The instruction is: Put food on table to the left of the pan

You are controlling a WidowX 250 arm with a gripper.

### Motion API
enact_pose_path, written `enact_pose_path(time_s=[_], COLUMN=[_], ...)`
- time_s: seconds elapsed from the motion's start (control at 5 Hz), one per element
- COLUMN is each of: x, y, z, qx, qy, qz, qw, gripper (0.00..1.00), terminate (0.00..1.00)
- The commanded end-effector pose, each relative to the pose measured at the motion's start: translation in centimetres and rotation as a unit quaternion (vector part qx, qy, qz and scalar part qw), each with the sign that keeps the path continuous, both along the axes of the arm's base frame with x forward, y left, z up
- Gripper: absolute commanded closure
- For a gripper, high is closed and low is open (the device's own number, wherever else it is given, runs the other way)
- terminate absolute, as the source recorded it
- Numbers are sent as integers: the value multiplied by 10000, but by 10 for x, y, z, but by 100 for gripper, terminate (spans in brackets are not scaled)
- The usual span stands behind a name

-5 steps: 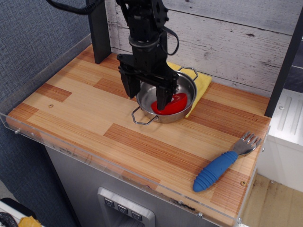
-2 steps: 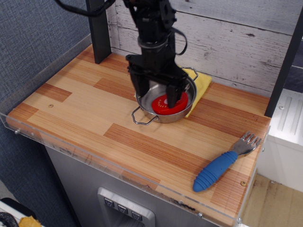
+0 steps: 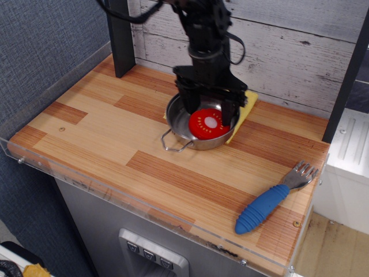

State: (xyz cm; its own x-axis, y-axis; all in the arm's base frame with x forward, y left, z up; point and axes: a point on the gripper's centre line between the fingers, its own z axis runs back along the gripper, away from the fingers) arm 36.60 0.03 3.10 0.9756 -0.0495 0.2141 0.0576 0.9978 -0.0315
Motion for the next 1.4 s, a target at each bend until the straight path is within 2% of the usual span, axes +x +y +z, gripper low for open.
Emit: enact_pose_path(time_s=[0.0, 0.2, 0.4, 0.8, 1.0, 1.2], x=[5, 2, -1, -4, -2, 4], y=[-1, -2, 1, 6, 10, 24], z=[-1, -2, 1, 13, 29, 65], qx=[134, 178, 171, 99, 102, 155], qy=[43, 119, 120, 68, -65, -467], qz=[-74, -92, -26, 50, 7, 125], qw=[9999, 9997, 9998, 9999, 9999, 9987], gripper=[0, 0, 100, 100, 100, 100], terminate=[0, 0, 0, 0, 0, 0])
